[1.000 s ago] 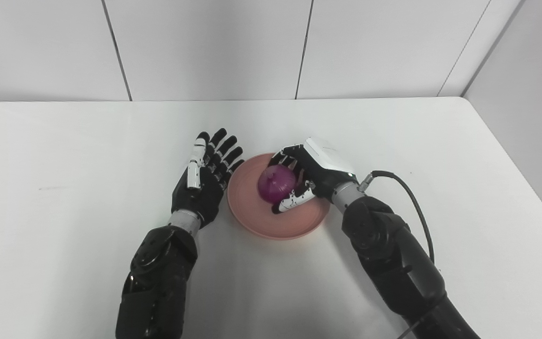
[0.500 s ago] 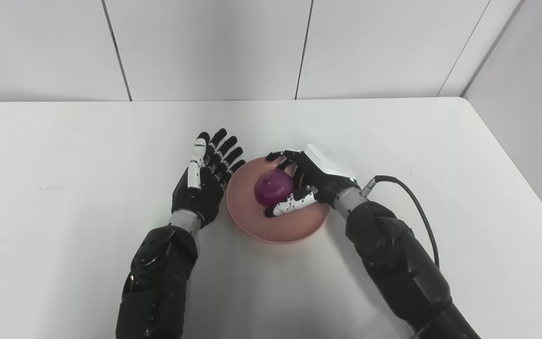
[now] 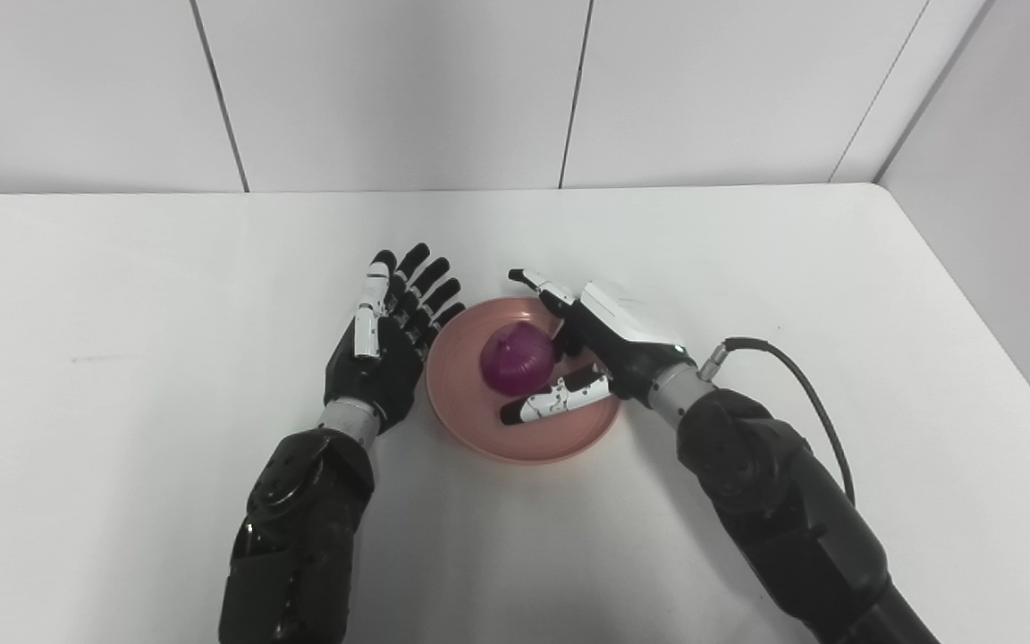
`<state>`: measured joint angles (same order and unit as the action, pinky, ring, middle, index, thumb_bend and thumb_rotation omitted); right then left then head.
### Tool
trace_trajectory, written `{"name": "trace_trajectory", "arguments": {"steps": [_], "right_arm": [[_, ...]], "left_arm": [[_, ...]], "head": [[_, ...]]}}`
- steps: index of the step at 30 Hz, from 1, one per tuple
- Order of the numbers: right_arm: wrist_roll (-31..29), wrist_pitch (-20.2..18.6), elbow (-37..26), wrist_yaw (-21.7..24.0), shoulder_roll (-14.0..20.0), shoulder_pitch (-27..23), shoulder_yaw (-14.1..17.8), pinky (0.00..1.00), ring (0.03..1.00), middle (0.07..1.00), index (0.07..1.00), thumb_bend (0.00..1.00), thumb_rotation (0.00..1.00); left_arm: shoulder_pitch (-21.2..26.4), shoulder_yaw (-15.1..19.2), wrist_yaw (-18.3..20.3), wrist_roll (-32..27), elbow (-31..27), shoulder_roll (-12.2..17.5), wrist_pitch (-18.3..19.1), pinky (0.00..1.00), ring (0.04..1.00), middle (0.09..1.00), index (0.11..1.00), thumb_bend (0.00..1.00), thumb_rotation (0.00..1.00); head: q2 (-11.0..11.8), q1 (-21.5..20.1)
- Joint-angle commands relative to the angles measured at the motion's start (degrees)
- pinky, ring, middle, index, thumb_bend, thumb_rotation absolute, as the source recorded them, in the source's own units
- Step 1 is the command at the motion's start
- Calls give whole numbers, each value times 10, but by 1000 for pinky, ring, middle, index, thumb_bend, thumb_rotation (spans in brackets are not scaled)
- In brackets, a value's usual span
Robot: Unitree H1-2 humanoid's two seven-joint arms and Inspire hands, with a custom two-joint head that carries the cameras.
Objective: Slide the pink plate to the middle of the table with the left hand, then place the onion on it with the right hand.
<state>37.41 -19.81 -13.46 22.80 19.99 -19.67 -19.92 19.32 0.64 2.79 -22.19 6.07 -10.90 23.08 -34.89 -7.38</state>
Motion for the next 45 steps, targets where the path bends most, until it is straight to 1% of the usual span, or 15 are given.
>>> {"name": "trace_trajectory", "arguments": {"steps": [1, 5, 12, 15, 16, 17, 18, 20, 22, 26, 31, 33, 36, 40, 45], "right_arm": [[-16, 10, -35, -8, -2, -12, 21, 890, 943, 971, 975, 1000, 514], [-51, 5, -58, -6, -9, -7, 48, 831, 941, 971, 971, 1000, 503], [-101, -5, -86, -2, -9, -7, 88, 842, 920, 955, 965, 1000, 517], [-110, -30, -104, 5, -5, -10, 104, 851, 919, 944, 962, 1000, 567], [-118, -42, -111, 7, -7, -11, 111, 828, 905, 945, 961, 1000, 578], [-123, -55, -118, 8, -9, -11, 119, 882, 912, 950, 961, 1000, 582], [-125, -64, -124, 9, -11, -10, 126, 895, 914, 950, 961, 1000, 583], [-116, -70, -134, 11, -13, -10, 136, 973, 926, 945, 958, 1000, 603], [-125, -71, -141, 7, -17, -8, 149, 921, 916, 939, 954, 1000, 609], [-115, -71, -150, -8, -38, 0, 178, 875, 933, 947, 962, 896, 529], [-97, -67, -154, -42, -57, 16, 195, 885, 919, 935, 962, 841, 555], [-91, -58, -151, -64, -62, 25, 197, 835, 902, 930, 957, 836, 640], [-94, -47, -146, -91, -70, 37, 202, 816, 902, 932, 953, 805, 716], [-109, -35, -134, -121, -80, 53, 210, 831, 918, 944, 954, 782, 775], [-114, -45, -126, -149, -92, 71, 214, 859, 937, 964, 966, 785, 880]], "left_arm": [[-5, 0, -9, 5, 7, -14, 11, 899, 918, 926, 913, 432, 1000], [-4, -1, -11, 8, 8, -13, 11, 894, 917, 924, 913, 434, 1000], [-4, -3, -7, 9, 12, -11, 5, 888, 912, 921, 912, 435, 1000], [-4, -1, -10, 7, 12, -13, 8, 890, 913, 920, 911, 438, 1000], [-3, 0, -11, 7, 13, -13, 7, 891, 911, 919, 908, 438, 1000], [-3, 0, -10, 6, 14, -13, 7, 894, 912, 919, 908, 437, 1000], [-3, 0, -9, 6, 16, -12, 6, 895, 912, 919, 908, 437, 1000], [-3, 0, -6, 5, 17, -11, 5, 901, 916, 923, 912, 438, 1000], [-3, -1, -3, 5, 17, -9, 4, 908, 921, 930, 920, 439, 1000], [-3, -2, 0, 7, 17, -7, 3, 912, 924, 934, 925, 437, 1000], [-3, 0, 2, 5, 19, -6, 2, 907, 921, 931, 922, 436, 1000], [-3, 0, 4, 5, 20, -6, 2, 908, 922, 932, 922, 436, 1000], [-3, 1, 6, 4, 19, -6, 1, 911, 924, 935, 925, 434, 1000], [-4, 0, 7, 6, 19, -4, 1, 913, 925, 935, 926, 438, 1000], [-5, -1, 8, 6, 17, -4, 2, 916, 927, 937, 927, 440, 1000]], "head": [[1, 0], [1, -2], [3, -5], [3, -6], [4, -6], [4, -6], [5, -6], [5, -7], [6, -8], [7, -9], [9, -10], [10, -10], [10, -11], [11, -13], [10, -13]]}}
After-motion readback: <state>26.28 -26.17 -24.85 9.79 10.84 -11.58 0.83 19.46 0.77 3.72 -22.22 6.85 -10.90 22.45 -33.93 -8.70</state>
